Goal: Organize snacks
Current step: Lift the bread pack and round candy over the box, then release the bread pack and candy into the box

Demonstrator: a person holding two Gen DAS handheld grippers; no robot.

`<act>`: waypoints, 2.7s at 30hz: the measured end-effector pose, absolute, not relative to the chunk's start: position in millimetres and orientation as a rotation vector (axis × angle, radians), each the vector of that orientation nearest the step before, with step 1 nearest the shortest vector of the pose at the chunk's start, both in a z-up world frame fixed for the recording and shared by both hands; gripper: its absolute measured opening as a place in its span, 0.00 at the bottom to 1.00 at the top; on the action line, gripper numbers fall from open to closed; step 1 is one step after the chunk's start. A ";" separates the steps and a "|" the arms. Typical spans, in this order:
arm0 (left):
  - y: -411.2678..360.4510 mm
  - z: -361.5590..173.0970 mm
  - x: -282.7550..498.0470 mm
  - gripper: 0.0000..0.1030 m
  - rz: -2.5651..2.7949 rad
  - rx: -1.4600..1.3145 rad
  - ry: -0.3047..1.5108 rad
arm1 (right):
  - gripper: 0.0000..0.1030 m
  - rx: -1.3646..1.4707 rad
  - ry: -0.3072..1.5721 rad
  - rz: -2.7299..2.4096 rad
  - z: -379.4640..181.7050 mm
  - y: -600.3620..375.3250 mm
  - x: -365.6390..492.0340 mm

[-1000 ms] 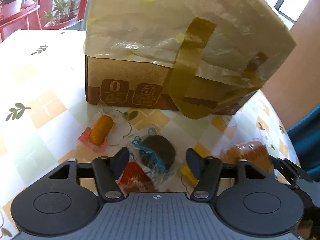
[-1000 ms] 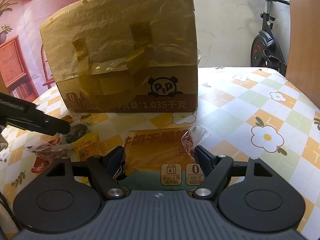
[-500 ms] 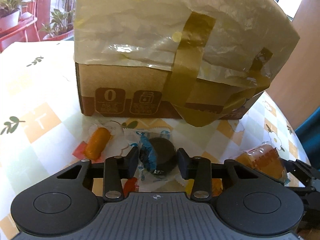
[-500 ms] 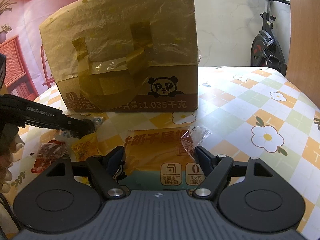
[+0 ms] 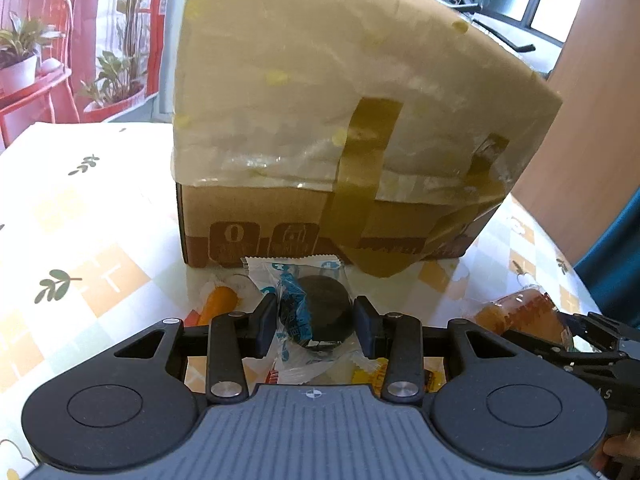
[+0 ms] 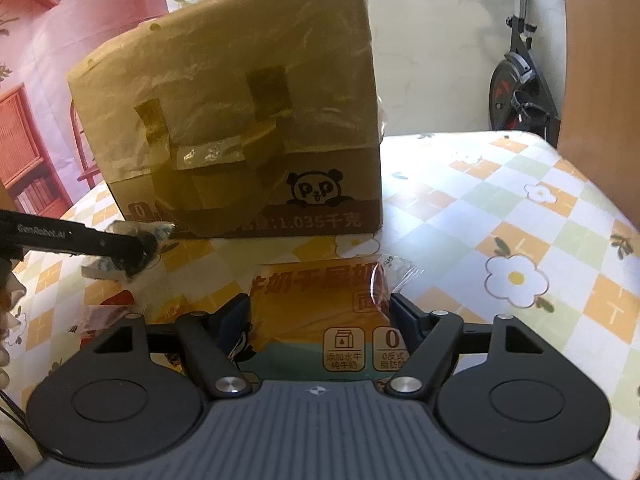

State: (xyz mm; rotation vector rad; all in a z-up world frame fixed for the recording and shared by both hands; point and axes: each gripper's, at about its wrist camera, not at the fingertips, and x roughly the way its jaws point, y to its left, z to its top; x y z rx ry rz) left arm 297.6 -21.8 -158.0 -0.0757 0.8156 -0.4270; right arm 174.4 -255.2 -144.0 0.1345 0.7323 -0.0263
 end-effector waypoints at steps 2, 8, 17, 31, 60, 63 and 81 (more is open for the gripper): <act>-20.1 -153.9 294.3 0.42 -0.428 -0.075 0.805 | 0.74 0.126 0.724 -0.029 -138.3 -254.0 173.0; -12.7 -138.2 287.1 0.42 -0.434 -0.072 0.761 | 0.74 0.095 0.679 -0.028 -116.8 -249.5 170.2; -4.8 -113.6 280.9 0.42 -0.437 -0.093 0.692 | 0.74 0.051 0.610 -0.022 -83.0 -241.4 172.0; -0.6 -67.1 273.8 0.42 -0.453 -0.111 0.571 | 0.74 -0.012 0.468 0.034 -17.9 -226.3 177.8; -50.4 -10.5 390.2 0.43 -0.429 -0.069 0.494 | 0.74 0.011 0.411 0.117 7.6 -250.6 354.2; -54.0 -14.9 396.5 0.47 -0.438 -0.046 0.515 | 0.74 0.022 0.445 0.102 -4.4 -255.6 365.1; -21.4 -3.4 365.0 0.65 -0.424 0.020 0.517 | 0.87 0.046 0.470 0.061 9.2 -262.2 319.0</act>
